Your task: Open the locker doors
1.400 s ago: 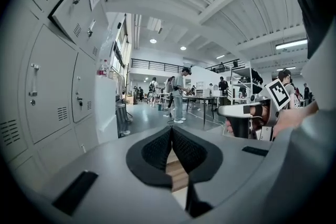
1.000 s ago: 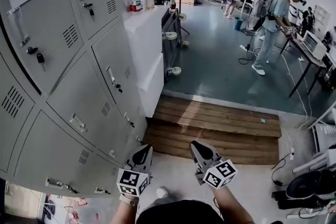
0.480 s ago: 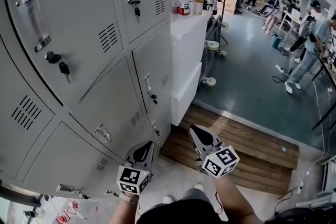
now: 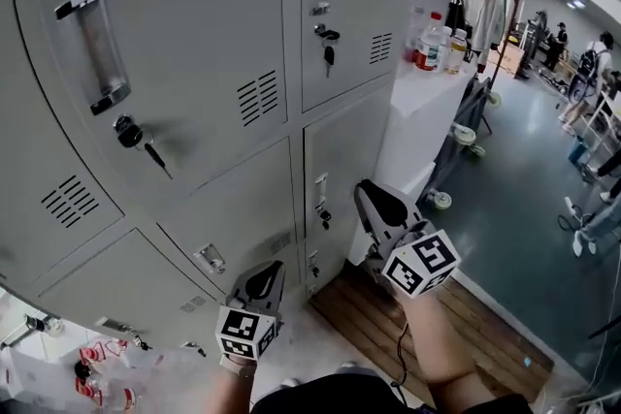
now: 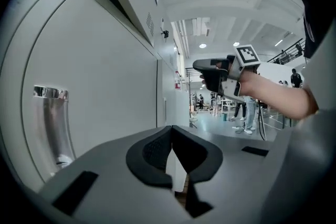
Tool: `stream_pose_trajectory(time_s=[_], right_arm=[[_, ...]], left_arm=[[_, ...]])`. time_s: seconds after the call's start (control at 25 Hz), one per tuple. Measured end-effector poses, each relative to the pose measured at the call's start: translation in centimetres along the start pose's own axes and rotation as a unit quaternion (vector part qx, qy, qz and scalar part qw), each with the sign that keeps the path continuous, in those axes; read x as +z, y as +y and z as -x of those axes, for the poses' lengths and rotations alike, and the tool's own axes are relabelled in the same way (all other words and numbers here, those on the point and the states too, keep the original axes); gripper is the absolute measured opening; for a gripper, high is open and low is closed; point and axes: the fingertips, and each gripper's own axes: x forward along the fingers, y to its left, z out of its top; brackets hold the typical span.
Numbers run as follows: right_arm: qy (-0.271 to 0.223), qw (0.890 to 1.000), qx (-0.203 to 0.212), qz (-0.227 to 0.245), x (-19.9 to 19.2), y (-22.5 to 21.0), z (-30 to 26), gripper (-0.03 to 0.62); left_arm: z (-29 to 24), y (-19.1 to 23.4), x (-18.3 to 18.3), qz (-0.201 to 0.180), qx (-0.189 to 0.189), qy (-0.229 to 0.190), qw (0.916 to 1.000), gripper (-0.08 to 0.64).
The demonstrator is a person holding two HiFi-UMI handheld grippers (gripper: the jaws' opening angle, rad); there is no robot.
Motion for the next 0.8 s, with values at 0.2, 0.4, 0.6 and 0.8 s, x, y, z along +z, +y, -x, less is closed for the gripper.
stream_pose_trajectory(time_s=[0.2, 0.4, 0.6, 0.8], right_arm=[[-0.037, 0.997, 0.064, 0.026, 5.7, -1.2, -5.3, 0.048], [-0.088, 0.99, 0.096, 0.053, 11.5, -1.6, -8.1, 0.049], [-0.128, 0.982, 0.118, 0.073, 16.6, -1.2, -10.3, 0.086], [-0.148, 0.976, 0.132, 0.087, 20.7, -0.7, -12.4, 0.109]], left_arm=[[-0.3, 0.5, 1.0, 0.007, 0.057, -0.001, 0.9984, 0.02], [0.6, 1.5, 1.2, 0.016, 0.11, 0.0, 0.9937, 0.019], [1.6, 1.9, 1.2, 0.02, 0.146, -0.009, 0.989, 0.019], [2.2, 1.9, 1.3, 0.015, 0.158, -0.01, 0.9873, 0.02]])
